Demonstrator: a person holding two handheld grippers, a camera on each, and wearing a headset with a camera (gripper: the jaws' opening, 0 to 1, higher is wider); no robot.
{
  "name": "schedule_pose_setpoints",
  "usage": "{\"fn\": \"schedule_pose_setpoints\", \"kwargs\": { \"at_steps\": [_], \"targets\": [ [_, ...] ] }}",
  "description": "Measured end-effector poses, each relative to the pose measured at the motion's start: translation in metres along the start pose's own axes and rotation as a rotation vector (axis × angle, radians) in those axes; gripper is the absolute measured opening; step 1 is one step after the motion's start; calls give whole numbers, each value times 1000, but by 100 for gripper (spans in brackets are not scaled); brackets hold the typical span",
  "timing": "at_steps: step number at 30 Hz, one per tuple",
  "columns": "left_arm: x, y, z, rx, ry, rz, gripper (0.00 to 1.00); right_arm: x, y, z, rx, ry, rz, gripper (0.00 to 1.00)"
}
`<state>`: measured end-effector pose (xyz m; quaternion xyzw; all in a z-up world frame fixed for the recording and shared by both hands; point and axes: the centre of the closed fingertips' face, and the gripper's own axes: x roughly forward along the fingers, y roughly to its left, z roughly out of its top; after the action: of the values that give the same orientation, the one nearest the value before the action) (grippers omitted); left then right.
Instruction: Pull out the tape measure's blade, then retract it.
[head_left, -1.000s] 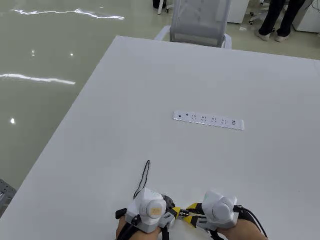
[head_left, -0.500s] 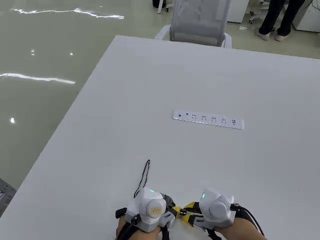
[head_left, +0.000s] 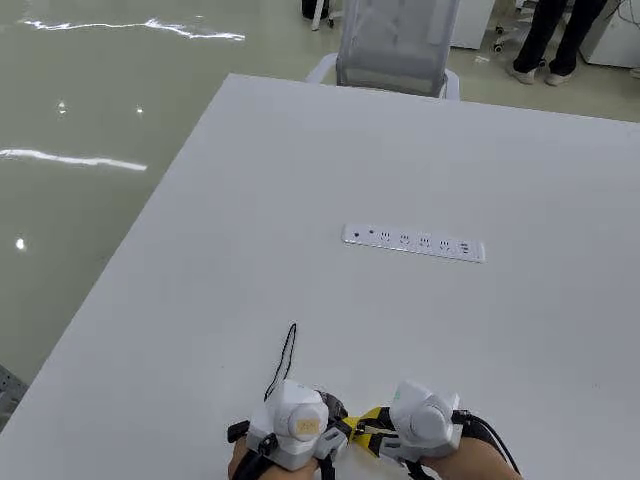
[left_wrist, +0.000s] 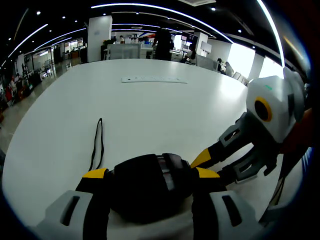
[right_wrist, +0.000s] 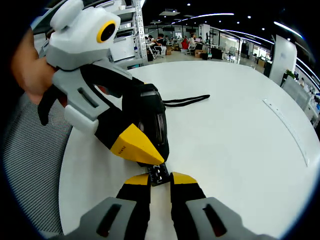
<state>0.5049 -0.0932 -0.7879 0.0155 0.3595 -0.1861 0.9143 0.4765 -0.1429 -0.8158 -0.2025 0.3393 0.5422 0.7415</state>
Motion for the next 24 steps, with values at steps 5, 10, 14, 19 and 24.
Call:
{"fn": "schedule_pose_setpoints", "kwargs": {
  "at_steps": [5,10,14,19,24],
  "targets": [
    [0,0,0,-2,1,-2,64,1,2,4,-4,-1,2,14],
    [1,0,0,-3,0,-5,64,3,4,6,-5,-7,4,14],
    [0,0,0,-7,0,-4,64,5,5,8,-10,-9,6,14],
    [0,0,0,-7,-1,-6,64,5,5,8,-16,-12,7,14],
    [0,0,0,-4,0,-14,64,5,5,9,-20,-17,16,14]
  ]
}}
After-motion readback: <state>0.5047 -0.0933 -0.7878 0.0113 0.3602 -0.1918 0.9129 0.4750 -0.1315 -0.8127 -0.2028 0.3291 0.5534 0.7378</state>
